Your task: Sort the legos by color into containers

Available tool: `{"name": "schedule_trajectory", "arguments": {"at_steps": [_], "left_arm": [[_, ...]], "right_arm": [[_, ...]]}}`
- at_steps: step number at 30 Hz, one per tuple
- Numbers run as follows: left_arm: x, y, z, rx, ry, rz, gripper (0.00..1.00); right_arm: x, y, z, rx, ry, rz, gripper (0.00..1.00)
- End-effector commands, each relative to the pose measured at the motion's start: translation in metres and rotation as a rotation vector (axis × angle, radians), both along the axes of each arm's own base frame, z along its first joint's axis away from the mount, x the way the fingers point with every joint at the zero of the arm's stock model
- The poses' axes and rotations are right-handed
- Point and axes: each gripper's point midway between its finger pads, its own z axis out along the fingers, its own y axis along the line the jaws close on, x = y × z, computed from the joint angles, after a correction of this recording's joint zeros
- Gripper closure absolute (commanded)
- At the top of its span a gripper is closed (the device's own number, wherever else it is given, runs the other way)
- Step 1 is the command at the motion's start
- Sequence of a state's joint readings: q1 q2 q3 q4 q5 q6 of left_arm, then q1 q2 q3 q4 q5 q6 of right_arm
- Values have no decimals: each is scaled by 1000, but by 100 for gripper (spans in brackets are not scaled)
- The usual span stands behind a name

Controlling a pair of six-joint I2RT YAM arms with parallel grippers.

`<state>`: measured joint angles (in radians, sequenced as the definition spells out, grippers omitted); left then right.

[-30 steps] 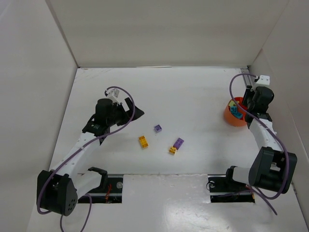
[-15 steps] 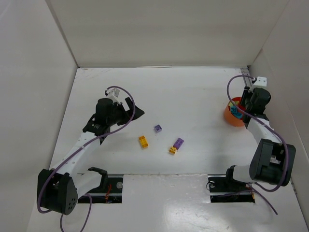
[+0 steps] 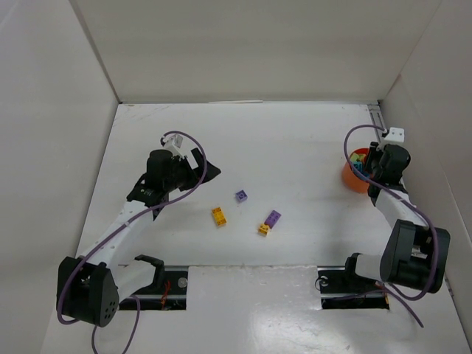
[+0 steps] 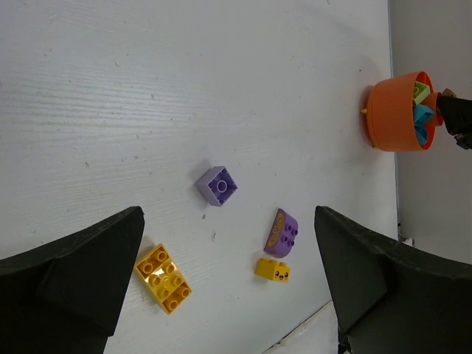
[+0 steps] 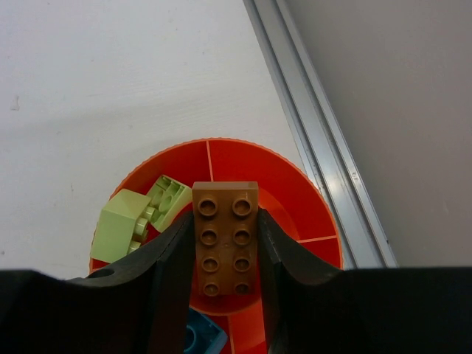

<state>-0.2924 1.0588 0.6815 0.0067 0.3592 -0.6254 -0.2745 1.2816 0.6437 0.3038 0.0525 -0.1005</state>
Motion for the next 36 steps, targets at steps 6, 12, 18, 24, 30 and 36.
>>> {"name": "schedule_trajectory", "arguments": {"at_steps": [6, 12, 18, 24, 30, 36], "left_arm": [[7, -1, 34, -25, -103, -4, 0], [5, 0, 35, -25, -104, -4, 0], [-3, 2, 37, -32, -100, 0, 0], [-13, 4, 36, -32, -72, 4, 0], [-33, 14, 34, -33, -55, 38, 0], [-60, 38, 18, -1, 22, 150, 0]], "right_arm": [[-3, 1, 35, -8, -124, -5, 58], [-12, 7, 53, -17, -142, 17, 42], [-16, 19, 69, -23, -157, 85, 39], [-18, 61, 87, -10, -143, 294, 29], [-34, 144, 82, -9, -110, 553, 24], [-78, 300, 34, -47, 119, 997, 24]]}}
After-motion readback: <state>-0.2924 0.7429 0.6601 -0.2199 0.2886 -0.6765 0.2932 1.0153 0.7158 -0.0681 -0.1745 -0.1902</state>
